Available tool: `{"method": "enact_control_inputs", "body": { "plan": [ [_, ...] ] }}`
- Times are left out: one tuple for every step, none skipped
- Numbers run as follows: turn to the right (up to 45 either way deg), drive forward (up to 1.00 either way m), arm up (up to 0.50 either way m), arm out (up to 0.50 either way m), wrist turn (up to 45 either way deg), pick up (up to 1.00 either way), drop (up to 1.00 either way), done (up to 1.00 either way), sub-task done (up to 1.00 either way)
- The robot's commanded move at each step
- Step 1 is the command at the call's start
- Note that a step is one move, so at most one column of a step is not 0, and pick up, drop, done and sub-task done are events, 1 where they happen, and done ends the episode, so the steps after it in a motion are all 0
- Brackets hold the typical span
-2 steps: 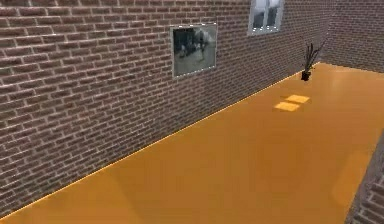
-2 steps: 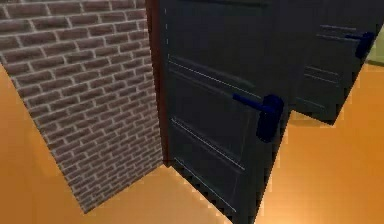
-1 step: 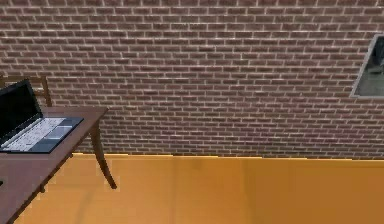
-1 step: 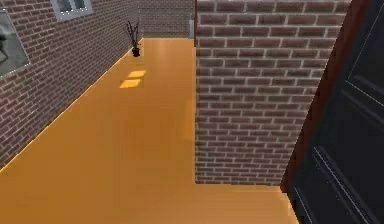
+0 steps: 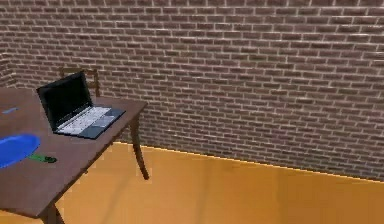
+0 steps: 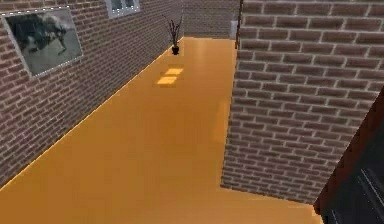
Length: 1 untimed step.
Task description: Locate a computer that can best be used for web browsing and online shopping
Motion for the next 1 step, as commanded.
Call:
{"method": "enact_control_inputs", "body": {
  "plan": [
    [0.0,0.4,0.0,0.0,0.0,0.0,0.0,0.0,0.0]
  ]
}}
